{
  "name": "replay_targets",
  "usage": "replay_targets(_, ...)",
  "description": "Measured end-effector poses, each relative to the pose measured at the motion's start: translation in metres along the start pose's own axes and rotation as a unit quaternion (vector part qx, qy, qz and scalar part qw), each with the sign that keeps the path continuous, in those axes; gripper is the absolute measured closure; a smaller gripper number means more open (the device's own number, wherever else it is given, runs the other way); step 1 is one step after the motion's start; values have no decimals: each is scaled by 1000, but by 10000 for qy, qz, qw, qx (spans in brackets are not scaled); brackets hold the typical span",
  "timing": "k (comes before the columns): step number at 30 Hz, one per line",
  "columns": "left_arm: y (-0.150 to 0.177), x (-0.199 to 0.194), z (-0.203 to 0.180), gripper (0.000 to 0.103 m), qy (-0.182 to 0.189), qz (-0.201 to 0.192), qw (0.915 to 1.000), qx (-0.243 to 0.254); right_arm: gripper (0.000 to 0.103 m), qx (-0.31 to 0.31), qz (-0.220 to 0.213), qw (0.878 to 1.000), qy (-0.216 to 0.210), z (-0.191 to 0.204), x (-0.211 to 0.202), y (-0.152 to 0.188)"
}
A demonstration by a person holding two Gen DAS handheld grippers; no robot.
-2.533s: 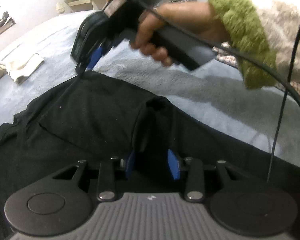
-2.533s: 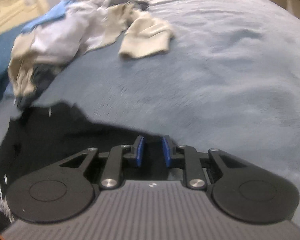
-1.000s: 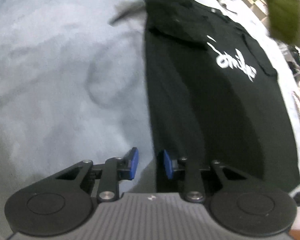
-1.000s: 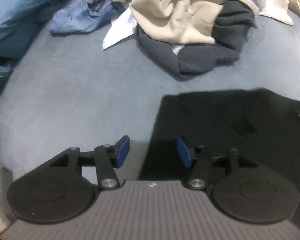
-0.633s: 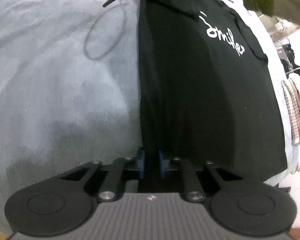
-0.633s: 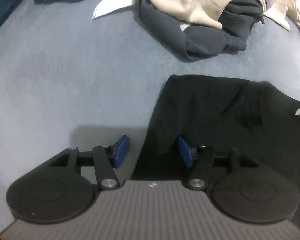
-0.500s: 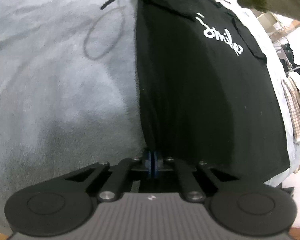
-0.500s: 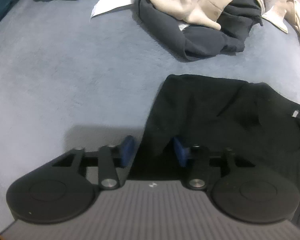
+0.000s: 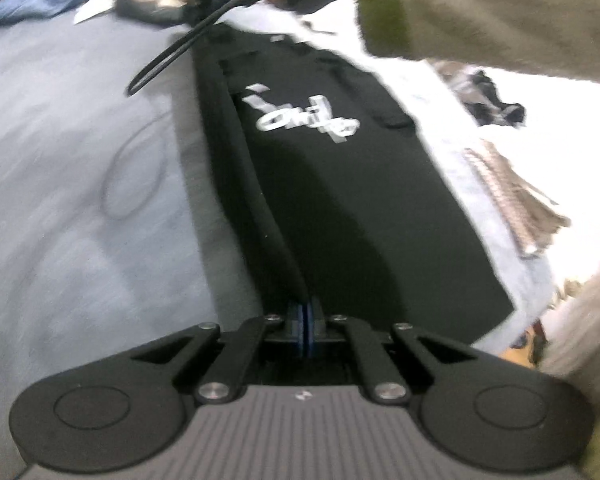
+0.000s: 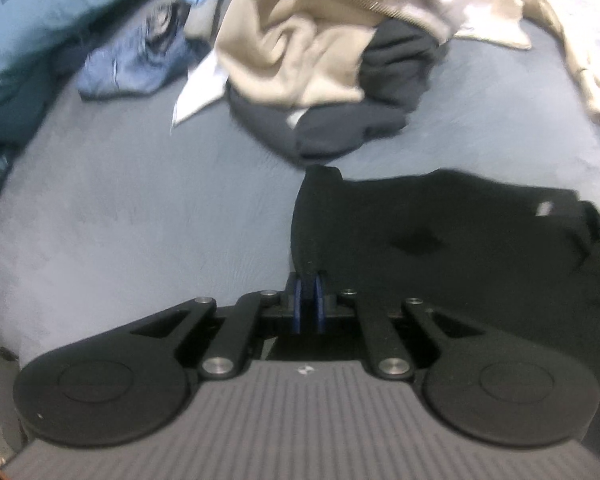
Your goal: Fold clothes
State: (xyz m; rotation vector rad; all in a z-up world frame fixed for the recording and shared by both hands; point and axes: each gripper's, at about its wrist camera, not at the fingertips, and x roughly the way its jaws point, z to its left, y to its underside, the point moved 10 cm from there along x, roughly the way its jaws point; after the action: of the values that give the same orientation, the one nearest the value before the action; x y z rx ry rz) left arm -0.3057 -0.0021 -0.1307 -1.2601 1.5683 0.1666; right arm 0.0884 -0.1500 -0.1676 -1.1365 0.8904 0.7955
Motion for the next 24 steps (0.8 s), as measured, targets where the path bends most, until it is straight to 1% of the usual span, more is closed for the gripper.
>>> replay_targets(3,-11,6,-27,101,219,-23,9996,192,98,90,-169,9998,-108,-22,-18,-7)
replay_targets(6,-23,16,-55,101,422,-38,9986,324,98,224,-313,9991,-162,-52,-32,-6)
replay_targets(11,-46,41,-101,101,633,-63,9966,522,98,505,-563,9969,-195,-113,-59,-5)
replay_targets(15,-60,68,-142,101,716,-28,9951,687,98,671,-708,9951,-180,-165,-76,-1)
replay_targets(18,-67,90,-170,101,763,17,9941,767,98,780,-730,9941,-167,-205,-83,3)
replay_targets(24,-85,146,-223,101,785,129,9935,809,98,894,-681,9935,-195,-278,-81,8)
